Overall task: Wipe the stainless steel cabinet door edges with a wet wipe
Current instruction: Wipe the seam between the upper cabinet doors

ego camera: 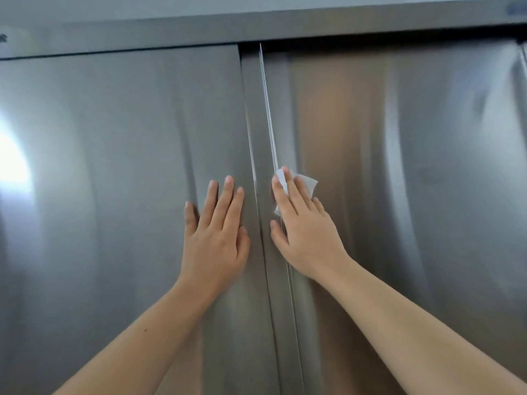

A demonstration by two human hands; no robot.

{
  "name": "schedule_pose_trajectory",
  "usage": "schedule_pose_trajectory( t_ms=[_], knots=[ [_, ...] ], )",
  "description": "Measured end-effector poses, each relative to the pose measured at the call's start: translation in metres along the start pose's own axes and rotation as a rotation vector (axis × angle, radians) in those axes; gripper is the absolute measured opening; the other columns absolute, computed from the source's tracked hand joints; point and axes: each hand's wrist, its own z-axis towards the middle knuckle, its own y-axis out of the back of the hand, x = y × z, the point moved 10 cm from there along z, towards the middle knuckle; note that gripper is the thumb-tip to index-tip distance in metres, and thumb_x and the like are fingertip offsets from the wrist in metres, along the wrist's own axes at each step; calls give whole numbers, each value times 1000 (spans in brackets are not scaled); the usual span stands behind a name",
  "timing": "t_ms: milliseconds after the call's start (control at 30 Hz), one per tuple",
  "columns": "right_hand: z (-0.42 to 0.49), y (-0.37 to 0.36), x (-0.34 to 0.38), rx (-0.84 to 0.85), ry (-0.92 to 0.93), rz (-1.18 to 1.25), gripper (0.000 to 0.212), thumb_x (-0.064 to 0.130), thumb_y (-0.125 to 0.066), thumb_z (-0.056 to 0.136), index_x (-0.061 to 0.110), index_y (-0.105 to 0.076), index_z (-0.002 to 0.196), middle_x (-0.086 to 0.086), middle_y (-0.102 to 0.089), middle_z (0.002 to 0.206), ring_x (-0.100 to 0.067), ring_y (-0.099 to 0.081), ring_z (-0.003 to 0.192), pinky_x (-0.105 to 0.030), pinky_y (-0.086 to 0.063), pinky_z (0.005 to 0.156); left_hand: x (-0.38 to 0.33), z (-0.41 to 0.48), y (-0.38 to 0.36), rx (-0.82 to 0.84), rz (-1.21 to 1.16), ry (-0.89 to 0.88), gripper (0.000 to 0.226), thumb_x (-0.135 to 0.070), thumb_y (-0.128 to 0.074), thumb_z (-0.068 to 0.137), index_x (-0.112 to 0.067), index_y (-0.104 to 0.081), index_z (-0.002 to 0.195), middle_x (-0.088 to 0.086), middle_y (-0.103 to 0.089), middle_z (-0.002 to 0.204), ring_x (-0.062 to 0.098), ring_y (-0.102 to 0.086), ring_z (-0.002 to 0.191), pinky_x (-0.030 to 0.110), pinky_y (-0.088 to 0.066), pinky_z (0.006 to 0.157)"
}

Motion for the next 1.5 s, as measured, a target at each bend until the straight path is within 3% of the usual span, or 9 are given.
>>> schedule_pose_trajectory(
  t_ms=[267,500,633,733,967,1100,1200,1333,1500],
  knots=[
    [52,18,0,-90,30,-63,67,29,-37,96,18,3,149,-1,14,155,-23,0,145,-46,-8,113,10,39,5,-77,43,-69,55,-24,-32,86,-1,-47,134,14,-39,144,36,-36,133,62,-32,97],
    [98,36,10,-162,95,-12,72,29,-34,98,24,30,132,3,13,156,-22,-6,145,-45,-4,113,21,86,15,-124,24,-48,57,-28,-27,87,-4,-45,136,11,-39,145,31,-34,135,60,-29,101],
    [106,32,5,-158,85,-143,64,32,-28,99,11,6,149,2,34,143,-19,-2,144,-43,-7,113,31,95,18,-157,22,-25,58,-29,-24,88,-6,-44,138,9,-36,147,27,-30,137,58,-26,104],
    [105,31,3,-161,69,-183,59,27,-30,98,8,-9,149,-2,33,146,-21,-2,144,-43,-7,113,29,93,18,-180,51,-48,56,-27,-27,89,-5,-47,136,10,-39,145,28,-33,135,57,-27,103],
    [98,32,-1,-205,23,-68,51,11,-33,99,10,-20,148,-15,11,155,-25,-7,145,-40,-5,115,31,93,16,-168,55,-37,57,-29,-25,89,-7,-43,139,8,-35,148,25,-28,138,54,-24,106],
    [85,51,8,-429,46,-98,39,-3,-60,83,0,-59,122,-29,-38,140,-43,-47,123,-54,-43,95,32,94,14,-159,50,-29,58,-30,-23,89,-8,-41,140,7,-32,150,24,-25,139,54,-23,107],
    [75,66,13,-603,29,-208,28,4,-68,76,7,-72,103,-23,-64,108,-37,-65,91,-39,-53,72,31,94,15,-159,51,-32,58,-30,-24,89,-7,-42,139,8,-33,149,25,-27,138,55,-25,106],
    [72,68,13,-624,25,-109,30,0,-72,74,5,-71,103,-15,-58,81,-31,-58,68,-33,-48,54,31,94,15,-159,55,-35,58,-29,-24,88,-7,-42,139,9,-34,148,26,-28,138,56,-26,105],
    [65,60,12,-599,67,-53,45,-6,-68,71,0,-65,115,-20,-62,88,-35,-62,77,-34,-54,56,30,93,15,-161,54,-43,58,-28,-25,88,-6,-43,138,10,-35,148,27,-30,137,57,-28,104]
  ],
)
